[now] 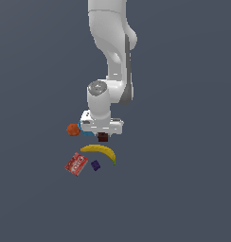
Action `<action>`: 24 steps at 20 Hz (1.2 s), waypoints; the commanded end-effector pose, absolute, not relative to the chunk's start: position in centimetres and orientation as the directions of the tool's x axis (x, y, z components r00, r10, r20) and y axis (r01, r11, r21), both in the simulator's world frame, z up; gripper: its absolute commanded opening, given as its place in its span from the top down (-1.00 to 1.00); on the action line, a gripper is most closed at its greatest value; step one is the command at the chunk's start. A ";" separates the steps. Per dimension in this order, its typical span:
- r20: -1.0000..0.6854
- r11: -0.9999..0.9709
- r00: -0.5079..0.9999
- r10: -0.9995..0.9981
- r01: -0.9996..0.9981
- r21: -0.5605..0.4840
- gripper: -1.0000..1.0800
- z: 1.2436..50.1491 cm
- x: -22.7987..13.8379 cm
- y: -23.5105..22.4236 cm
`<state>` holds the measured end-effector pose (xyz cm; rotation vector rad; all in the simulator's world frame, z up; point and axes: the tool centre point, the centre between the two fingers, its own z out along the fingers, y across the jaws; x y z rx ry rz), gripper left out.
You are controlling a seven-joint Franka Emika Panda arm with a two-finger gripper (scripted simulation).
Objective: Pick up a designated object from a clutter of objects.
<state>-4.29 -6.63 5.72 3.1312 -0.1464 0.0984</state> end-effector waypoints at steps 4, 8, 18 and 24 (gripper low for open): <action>0.062 -0.996 0.994 -0.093 -0.093 0.002 1.00 7.4 -4.8 -5.1; 0.058 -0.996 0.994 -0.093 -0.094 0.003 1.00 9.3 -5.5 -3.4; 0.044 -0.995 0.994 -0.095 -0.095 0.006 1.00 16.4 -8.0 2.9; 0.034 -0.995 0.995 -0.096 -0.096 0.007 1.00 21.4 -9.7 7.4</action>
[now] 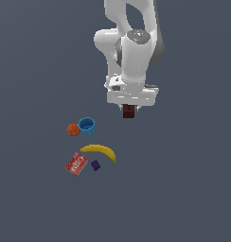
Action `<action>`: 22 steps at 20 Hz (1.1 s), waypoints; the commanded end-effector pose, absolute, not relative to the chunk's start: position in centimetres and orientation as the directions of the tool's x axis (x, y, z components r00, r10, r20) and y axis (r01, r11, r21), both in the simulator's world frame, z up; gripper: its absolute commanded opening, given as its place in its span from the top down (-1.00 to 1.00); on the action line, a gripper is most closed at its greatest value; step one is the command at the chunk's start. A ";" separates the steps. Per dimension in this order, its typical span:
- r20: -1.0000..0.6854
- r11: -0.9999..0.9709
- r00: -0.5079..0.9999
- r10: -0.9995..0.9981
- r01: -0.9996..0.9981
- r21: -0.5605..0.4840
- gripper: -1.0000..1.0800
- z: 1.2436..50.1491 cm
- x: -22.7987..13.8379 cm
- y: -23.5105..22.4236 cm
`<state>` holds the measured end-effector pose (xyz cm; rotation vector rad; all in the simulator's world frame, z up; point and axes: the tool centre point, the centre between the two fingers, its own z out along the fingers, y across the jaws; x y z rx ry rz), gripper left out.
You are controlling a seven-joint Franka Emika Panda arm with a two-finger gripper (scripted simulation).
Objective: Pick up a designated object from a clutter of objects.
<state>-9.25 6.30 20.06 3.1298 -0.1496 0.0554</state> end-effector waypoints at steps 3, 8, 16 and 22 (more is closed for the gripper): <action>0.030 -0.995 0.995 -0.096 -0.096 0.007 1.00 23.8 -10.5 9.6; 0.021 -0.995 0.995 -0.096 -0.097 0.006 1.00 27.9 -11.6 13.2; 0.009 -0.995 0.995 -0.097 -0.097 0.003 1.00 34.0 -13.2 18.6; 0.003 -0.995 0.995 -0.098 -0.098 0.001 1.00 37.0 -13.7 21.3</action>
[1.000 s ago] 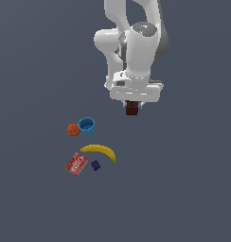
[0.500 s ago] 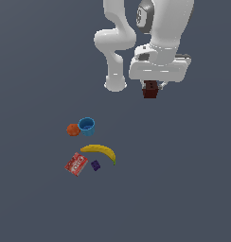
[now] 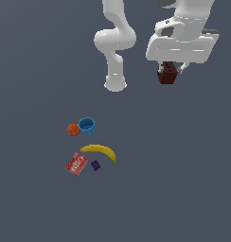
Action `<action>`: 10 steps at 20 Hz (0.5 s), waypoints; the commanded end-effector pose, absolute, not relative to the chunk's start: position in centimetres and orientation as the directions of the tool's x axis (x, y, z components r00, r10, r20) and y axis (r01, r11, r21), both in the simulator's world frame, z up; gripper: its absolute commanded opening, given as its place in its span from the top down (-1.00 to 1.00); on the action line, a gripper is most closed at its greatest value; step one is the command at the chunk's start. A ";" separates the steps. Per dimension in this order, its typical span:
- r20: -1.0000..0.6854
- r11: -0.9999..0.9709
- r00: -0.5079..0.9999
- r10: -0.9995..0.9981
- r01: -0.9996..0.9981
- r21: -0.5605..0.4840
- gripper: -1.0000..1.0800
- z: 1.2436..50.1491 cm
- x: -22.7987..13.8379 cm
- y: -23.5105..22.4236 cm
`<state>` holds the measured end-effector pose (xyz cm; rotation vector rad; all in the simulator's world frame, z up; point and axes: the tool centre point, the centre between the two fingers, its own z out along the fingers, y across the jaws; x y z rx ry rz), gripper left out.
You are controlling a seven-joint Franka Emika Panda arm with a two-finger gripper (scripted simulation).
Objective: Pick up a designated object from a clutter of objects.
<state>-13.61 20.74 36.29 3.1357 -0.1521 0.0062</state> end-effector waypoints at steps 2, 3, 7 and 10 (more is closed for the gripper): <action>0.002 -0.995 0.995 -0.098 -0.098 0.001 1.00 37.7 -13.8 21.9; 0.001 -0.995 0.995 -0.099 -0.099 0.000 1.00 38.0 -13.8 22.2; 0.000 -0.995 0.995 -0.099 -0.099 0.000 1.00 38.6 -13.9 22.7; -0.001 -0.995 0.995 -0.098 -0.098 0.001 1.00 38.5 -13.9 22.7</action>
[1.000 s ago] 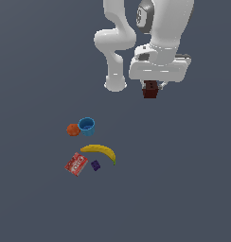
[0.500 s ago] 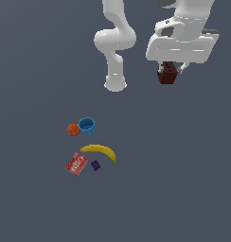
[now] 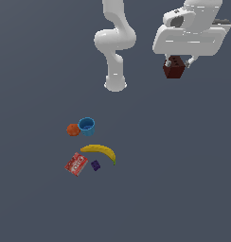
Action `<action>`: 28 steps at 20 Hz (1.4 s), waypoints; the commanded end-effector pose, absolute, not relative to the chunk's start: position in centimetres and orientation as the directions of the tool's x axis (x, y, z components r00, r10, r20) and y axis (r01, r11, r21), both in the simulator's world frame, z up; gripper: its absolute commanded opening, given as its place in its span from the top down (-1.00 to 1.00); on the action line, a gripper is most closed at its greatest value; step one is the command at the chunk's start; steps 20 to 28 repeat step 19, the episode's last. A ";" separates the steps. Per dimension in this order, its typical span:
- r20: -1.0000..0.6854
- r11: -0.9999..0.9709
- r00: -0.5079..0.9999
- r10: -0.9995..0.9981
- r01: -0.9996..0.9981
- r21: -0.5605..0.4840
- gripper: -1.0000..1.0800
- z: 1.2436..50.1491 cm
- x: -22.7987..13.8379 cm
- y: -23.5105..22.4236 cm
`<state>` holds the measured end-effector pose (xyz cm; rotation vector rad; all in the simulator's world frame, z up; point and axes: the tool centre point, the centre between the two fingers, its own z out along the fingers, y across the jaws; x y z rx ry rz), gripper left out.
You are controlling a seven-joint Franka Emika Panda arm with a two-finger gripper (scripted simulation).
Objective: Pick up a designated object from a clutter of objects.
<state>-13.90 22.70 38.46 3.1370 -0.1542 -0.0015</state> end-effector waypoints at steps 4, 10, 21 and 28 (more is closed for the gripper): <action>-0.001 -0.995 0.995 -0.098 -0.098 0.001 1.00 38.7 -13.6 22.7; -0.001 -0.995 0.995 -0.099 -0.099 0.001 1.00 39.9 -12.4 22.7; -0.001 -0.995 0.995 -0.099 -0.099 0.001 1.00 41.0 -11.2 22.7; -0.001 -0.995 0.995 -0.099 -0.099 0.001 1.00 41.0 -11.2 22.7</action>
